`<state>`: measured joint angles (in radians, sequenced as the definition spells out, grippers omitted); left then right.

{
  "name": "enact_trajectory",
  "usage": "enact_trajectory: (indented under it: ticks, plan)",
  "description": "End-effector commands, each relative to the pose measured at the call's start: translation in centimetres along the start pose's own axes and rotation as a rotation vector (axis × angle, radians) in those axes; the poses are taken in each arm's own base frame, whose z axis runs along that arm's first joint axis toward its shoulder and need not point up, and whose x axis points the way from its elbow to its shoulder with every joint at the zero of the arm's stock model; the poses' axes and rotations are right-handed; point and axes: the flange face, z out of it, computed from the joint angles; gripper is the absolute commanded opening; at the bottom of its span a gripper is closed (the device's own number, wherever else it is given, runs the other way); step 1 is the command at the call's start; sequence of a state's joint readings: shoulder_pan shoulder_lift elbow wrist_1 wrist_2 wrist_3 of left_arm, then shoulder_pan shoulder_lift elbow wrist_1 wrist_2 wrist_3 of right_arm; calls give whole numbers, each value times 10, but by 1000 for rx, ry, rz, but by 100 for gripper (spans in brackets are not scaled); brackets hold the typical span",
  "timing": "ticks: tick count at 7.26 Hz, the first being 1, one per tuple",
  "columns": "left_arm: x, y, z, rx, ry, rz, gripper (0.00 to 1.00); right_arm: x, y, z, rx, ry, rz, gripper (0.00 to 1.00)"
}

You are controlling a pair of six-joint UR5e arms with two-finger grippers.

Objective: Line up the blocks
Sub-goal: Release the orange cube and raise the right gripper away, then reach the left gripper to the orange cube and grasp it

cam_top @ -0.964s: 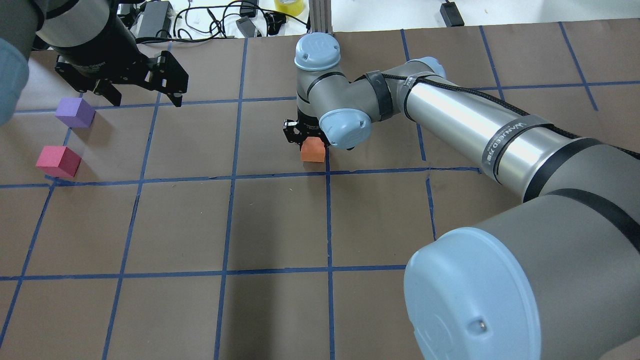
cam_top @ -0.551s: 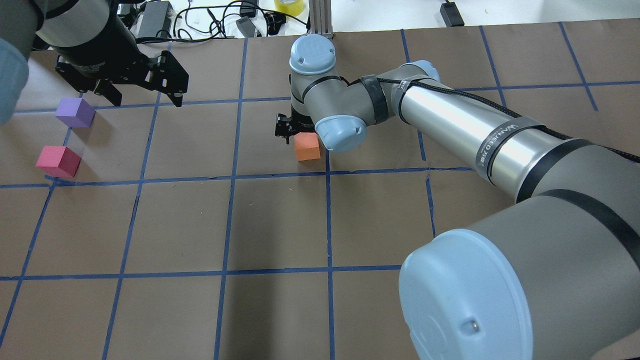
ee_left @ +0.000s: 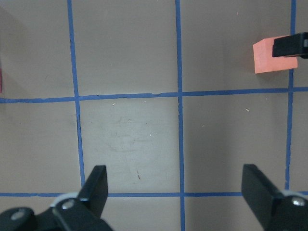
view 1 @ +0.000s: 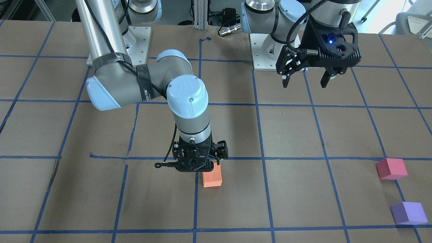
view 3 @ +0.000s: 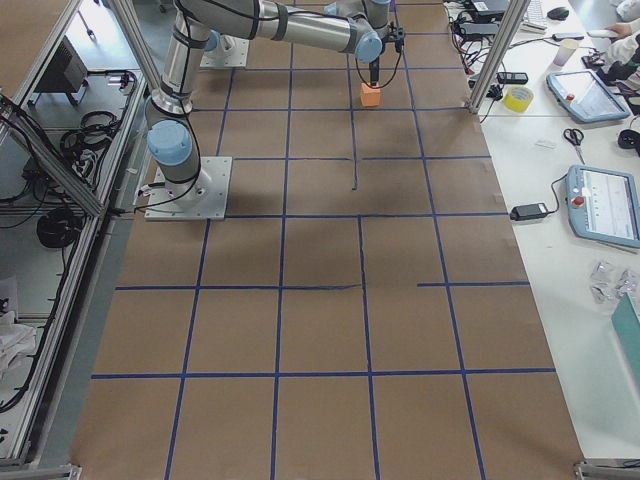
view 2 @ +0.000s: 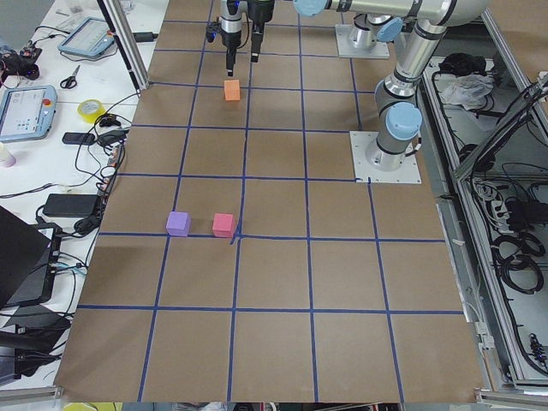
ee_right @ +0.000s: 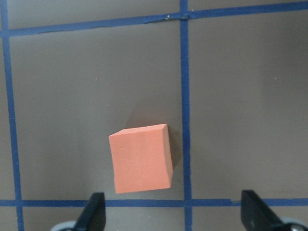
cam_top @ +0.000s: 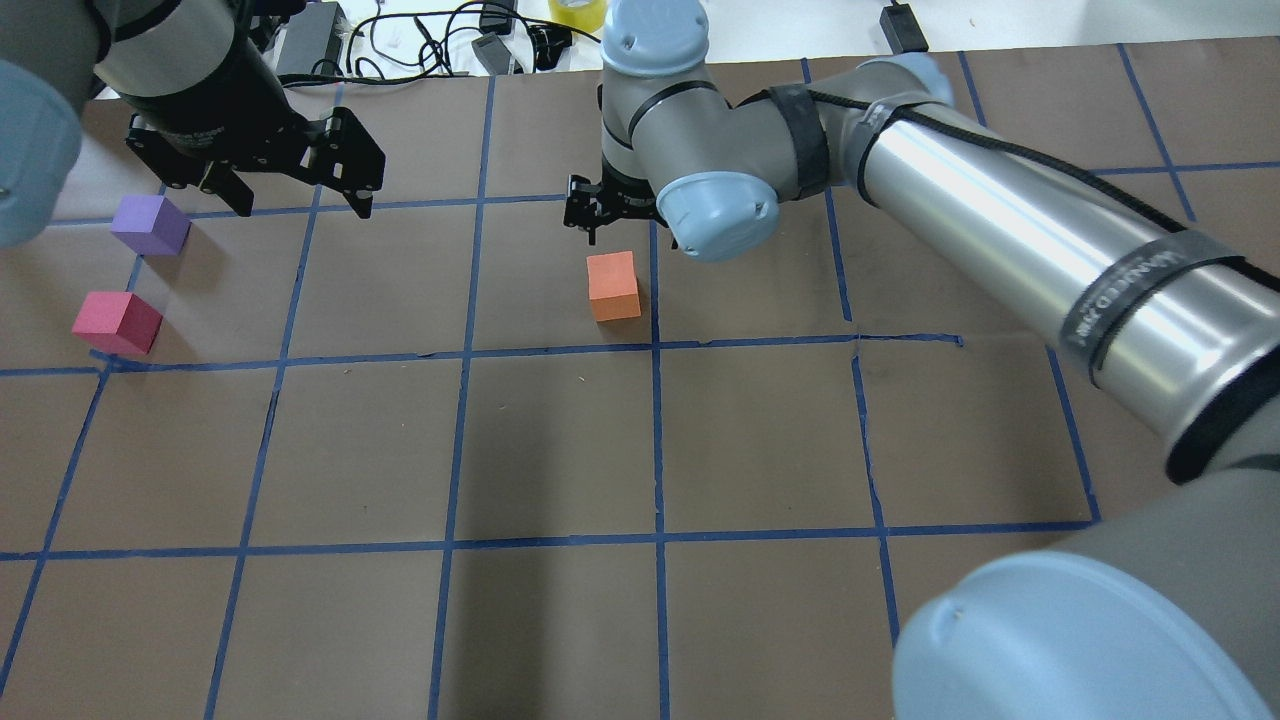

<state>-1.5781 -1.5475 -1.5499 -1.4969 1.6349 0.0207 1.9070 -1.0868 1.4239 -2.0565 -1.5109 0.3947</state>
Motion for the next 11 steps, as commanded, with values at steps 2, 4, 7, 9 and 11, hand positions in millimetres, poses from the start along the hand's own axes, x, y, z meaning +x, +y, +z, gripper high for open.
enact_trajectory:
  ticks: [2,4,7,9,11]
  plan:
    - [3,-34,43,-32,5,-2,100,92,-2,-110,-4,46,-40,100]
    - [6,-61,81,-27,7,1,100,164,-3,-151,-50,68,-124,100]
    - [41,-92,144,-12,13,-9,100,201,8,-154,-65,72,-131,100]
    - [79,-101,181,-16,21,-46,100,212,9,-155,-70,148,-115,100]
    - [145,-104,211,28,42,-71,100,212,31,-186,-30,188,-123,100]
